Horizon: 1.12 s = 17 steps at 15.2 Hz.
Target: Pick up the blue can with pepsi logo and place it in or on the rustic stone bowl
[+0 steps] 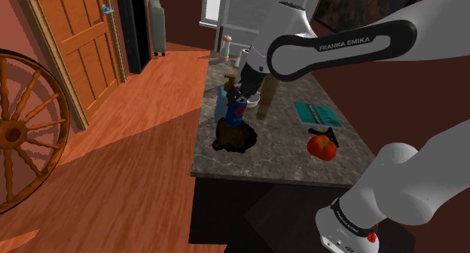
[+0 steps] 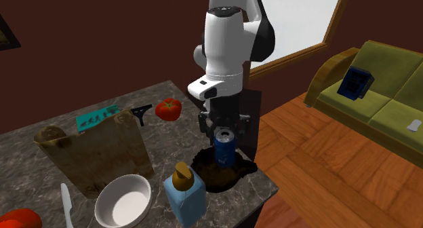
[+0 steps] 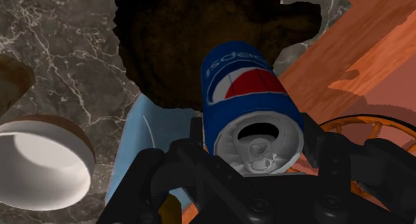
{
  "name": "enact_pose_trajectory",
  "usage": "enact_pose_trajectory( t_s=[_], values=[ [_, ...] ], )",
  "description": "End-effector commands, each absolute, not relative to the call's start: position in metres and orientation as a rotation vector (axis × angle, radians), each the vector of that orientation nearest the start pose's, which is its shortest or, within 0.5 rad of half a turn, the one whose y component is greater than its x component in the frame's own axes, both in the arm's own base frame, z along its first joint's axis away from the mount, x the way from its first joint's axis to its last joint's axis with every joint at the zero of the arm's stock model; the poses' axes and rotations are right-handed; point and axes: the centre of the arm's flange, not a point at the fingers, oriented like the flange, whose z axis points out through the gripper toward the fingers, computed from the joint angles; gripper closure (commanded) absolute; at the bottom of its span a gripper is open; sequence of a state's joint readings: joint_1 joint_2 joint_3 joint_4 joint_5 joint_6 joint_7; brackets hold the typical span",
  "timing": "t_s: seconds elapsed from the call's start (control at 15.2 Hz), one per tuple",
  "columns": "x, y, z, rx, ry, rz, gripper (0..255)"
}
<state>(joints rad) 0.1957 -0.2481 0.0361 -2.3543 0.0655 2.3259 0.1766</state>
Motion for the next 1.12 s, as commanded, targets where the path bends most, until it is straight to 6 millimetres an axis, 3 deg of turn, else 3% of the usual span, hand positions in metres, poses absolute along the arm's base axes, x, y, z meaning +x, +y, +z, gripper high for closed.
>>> enact_pose_trajectory(
  t_s=[0.0, 0.26, 0.79, 0.86, 1.06],
  values=[
    [0.471, 0.113, 0.439, -3.038, -0.023, -0.316, 255],
    [0.471, 0.113, 0.418, -3.038, -0.023, -0.316, 255],
    [0.471, 0.113, 0.418, -3.038, -0.023, -0.316, 255],
    [0.471, 0.113, 0.418, -3.038, -0.023, -0.316, 0],
    [0.471, 0.113, 0.418, -3.038, -0.023, -0.316, 0]
  ],
)
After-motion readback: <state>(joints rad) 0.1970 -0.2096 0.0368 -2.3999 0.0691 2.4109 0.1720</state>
